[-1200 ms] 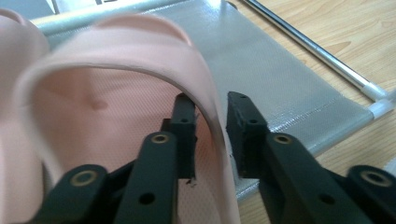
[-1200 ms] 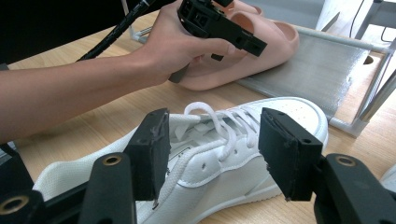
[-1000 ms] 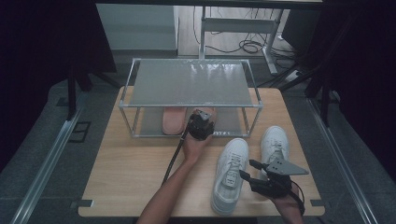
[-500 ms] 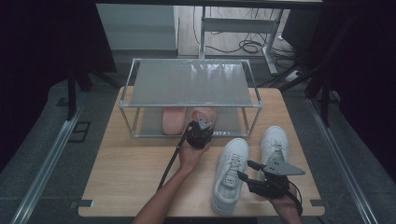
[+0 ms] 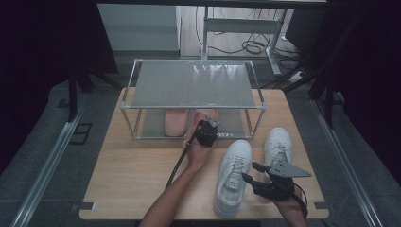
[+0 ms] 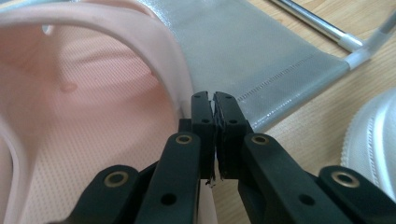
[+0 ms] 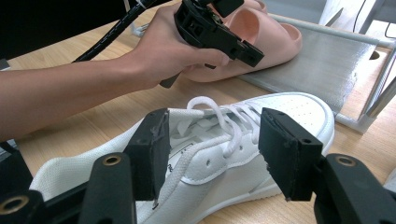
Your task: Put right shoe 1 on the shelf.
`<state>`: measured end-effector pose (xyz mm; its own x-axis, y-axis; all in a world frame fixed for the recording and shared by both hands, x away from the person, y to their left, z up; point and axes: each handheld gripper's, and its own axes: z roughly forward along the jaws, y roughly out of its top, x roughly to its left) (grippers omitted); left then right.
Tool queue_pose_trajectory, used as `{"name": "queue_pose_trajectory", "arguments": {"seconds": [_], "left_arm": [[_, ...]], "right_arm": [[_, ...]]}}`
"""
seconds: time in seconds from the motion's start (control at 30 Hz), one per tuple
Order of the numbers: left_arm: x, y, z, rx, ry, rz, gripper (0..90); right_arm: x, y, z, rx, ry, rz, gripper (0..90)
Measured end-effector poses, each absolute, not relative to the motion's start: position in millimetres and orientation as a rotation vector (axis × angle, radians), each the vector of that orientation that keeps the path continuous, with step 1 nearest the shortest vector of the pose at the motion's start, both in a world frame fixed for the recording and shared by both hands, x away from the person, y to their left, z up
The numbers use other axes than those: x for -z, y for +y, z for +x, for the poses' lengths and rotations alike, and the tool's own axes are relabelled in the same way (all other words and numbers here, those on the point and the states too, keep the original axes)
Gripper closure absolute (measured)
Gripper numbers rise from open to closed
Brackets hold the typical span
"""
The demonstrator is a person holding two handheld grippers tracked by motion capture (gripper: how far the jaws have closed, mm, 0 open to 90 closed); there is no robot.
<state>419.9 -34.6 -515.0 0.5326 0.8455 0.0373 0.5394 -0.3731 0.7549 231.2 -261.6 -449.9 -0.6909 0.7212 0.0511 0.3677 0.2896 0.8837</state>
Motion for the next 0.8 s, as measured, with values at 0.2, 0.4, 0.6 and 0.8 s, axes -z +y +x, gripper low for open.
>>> {"name": "queue_pose_trajectory", "arguments": {"seconds": [0.2,0.4,0.6,0.8], "left_arm": [[516.0,-35.4,430.2,-0.576,1.14,2.06,88.3],[517.1,-34.7,439.7,-0.574,1.177,2.036,88.2],[518.2,-36.6,444.4,-0.599,1.2,2.021,88.5],[517.3,-37.7,445.7,-0.581,1.198,2.025,85.9]], "right_arm": [[449.6,-260.8,230.5,-1.366,2.206,0.979,44.5],[451.5,-260.4,231.3,-1.358,2.21,0.986,44.5],[451.6,-260.7,230.7,-1.356,2.207,0.99,44.5],[451.3,-261.6,229.0,-1.349,2.203,0.992,44.5]]}}
